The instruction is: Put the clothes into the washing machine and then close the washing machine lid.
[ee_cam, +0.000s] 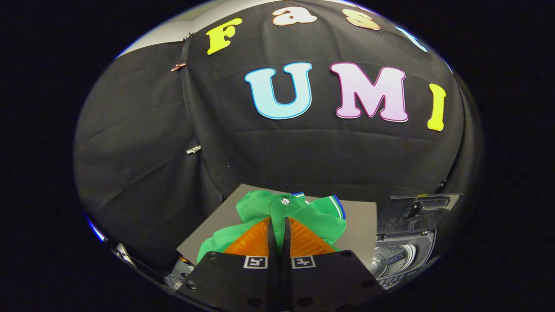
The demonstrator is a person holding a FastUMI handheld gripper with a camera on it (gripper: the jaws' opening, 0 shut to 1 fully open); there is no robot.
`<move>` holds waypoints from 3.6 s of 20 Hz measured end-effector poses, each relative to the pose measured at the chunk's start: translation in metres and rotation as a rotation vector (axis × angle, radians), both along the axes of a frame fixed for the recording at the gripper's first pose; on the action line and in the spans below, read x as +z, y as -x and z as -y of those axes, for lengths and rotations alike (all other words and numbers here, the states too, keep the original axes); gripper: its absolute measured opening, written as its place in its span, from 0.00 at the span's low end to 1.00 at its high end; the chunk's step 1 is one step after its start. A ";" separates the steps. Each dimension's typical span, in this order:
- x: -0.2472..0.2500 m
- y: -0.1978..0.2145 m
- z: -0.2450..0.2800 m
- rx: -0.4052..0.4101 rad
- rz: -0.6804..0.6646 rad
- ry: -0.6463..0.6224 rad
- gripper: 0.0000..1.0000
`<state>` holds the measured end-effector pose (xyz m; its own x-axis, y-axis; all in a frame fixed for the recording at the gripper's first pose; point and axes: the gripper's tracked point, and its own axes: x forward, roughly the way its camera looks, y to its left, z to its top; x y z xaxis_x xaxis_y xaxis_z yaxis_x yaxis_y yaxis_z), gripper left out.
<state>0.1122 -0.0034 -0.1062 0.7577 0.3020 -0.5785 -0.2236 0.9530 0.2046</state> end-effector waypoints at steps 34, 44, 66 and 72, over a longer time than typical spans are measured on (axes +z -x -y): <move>-0.248 0.003 0.369 -0.184 -0.353 0.126 0.05; -0.363 0.049 0.377 -0.217 -0.525 0.212 0.06; -0.190 -0.029 0.335 -0.217 -0.037 0.150 1.00; -0.071 -0.095 0.342 -0.282 0.240 0.161 1.00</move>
